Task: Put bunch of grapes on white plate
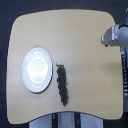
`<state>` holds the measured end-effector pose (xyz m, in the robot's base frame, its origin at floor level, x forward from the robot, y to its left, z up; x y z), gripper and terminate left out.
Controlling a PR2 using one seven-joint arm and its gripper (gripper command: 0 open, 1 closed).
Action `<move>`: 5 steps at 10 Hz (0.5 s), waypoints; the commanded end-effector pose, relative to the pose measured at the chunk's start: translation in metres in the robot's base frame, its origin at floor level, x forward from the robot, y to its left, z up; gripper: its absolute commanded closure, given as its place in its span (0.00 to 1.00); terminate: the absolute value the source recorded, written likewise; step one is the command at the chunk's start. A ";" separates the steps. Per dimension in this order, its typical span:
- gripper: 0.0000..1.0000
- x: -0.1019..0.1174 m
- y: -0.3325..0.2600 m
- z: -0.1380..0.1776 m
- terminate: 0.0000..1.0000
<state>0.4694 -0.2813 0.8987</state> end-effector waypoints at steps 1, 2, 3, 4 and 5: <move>0.00 -0.001 0.000 0.000 0.00; 0.00 -0.002 0.005 -0.003 0.00; 0.00 -0.001 0.003 -0.002 0.00; 0.00 0.001 0.011 -0.003 0.00; 0.00 0.003 0.023 -0.004 0.00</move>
<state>0.4695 -0.2805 0.8986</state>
